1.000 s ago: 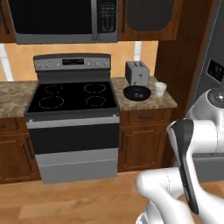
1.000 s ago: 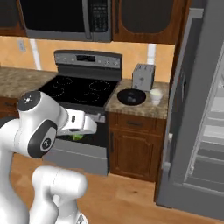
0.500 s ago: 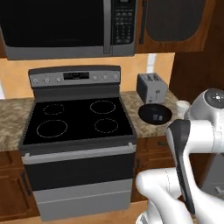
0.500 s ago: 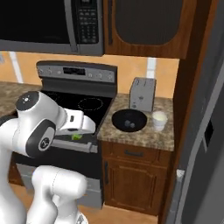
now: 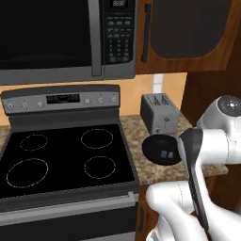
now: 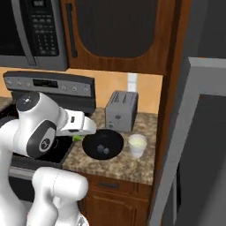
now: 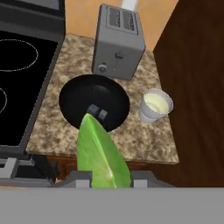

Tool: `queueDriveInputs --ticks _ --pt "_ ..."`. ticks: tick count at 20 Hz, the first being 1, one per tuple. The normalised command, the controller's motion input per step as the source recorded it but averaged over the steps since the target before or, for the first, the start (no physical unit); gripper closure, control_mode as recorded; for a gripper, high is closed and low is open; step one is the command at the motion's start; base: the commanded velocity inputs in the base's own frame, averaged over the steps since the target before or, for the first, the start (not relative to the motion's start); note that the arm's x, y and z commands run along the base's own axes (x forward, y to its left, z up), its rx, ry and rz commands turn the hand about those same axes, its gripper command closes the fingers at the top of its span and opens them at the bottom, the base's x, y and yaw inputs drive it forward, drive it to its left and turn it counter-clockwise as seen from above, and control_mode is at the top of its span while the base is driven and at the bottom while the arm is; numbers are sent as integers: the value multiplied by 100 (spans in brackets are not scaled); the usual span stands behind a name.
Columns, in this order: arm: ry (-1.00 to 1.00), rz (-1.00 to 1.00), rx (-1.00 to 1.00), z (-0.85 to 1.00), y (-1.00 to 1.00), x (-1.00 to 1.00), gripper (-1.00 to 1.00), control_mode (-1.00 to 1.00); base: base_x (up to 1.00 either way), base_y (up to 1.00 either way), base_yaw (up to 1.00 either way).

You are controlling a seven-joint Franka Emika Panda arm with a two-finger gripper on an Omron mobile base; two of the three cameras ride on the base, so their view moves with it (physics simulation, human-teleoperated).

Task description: Grab a lemon wedge from the fridge and one ice cube from the ice bowl, and put them in the glass of lemonade.

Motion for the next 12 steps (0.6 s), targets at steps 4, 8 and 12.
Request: queueDriveInputs --ticks 4,8,12 --pt "0 0 0 0 0 0 100 100 19 -59 -6" --pt "0 0 0 0 0 0 100 100 85 -7 0" --pt "0 0 0 -2 0 25 100 -100 75 0 0"
